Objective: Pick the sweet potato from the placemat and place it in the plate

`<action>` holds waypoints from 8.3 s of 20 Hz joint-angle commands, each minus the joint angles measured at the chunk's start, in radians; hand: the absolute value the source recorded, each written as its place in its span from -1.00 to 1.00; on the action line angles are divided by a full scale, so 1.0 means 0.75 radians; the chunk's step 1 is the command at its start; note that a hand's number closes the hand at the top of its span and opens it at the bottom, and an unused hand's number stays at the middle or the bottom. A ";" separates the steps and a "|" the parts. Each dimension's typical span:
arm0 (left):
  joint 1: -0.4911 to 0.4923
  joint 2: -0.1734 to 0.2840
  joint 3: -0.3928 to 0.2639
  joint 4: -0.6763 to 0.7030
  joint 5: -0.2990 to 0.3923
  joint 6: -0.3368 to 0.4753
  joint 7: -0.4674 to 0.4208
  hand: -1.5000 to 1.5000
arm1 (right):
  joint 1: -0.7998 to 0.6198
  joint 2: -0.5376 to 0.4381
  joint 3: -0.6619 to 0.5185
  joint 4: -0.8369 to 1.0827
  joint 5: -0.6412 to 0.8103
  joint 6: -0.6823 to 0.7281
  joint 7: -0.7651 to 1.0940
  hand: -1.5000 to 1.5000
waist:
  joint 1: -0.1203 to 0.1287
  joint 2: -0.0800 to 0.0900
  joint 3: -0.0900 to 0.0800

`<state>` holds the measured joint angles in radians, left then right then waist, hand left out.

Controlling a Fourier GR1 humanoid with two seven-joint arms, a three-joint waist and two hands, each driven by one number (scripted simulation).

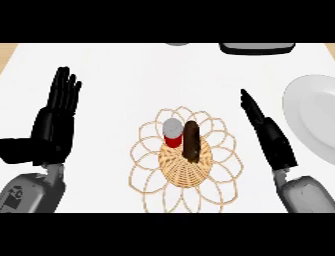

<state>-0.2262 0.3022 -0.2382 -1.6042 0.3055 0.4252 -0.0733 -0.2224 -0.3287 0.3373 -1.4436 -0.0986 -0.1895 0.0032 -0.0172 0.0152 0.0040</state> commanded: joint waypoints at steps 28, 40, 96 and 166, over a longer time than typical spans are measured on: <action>0.028 0.126 0.095 0.289 -0.044 -0.287 0.310 0.00 | -0.534 -0.022 0.314 0.063 0.661 0.590 0.562 -1.00 | 0.025 -0.022 -0.006; 0.038 0.096 0.127 0.259 -0.097 -0.310 0.311 0.00 | -0.680 0.047 0.357 0.256 0.799 0.950 0.761 -1.00 | 0.031 -0.020 -0.005; 0.176 -0.004 0.394 0.260 -0.232 -0.456 0.302 0.00 | -0.131 0.056 0.160 -0.050 1.246 0.385 -0.004 1.00 | -0.105 -0.056 -0.002; 0.106 -0.125 0.357 0.265 -0.333 -0.545 0.278 0.00 | -0.383 -0.759 -1.106 1.468 0.280 1.240 -1.099 -1.00 | 0.051 -0.009 0.001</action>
<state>-0.1752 0.2256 0.0462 -1.3828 0.0566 0.0224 0.1396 -0.5494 -0.8805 -0.4916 -0.3685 0.1177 0.5890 -0.6607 0.0122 0.0070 0.0030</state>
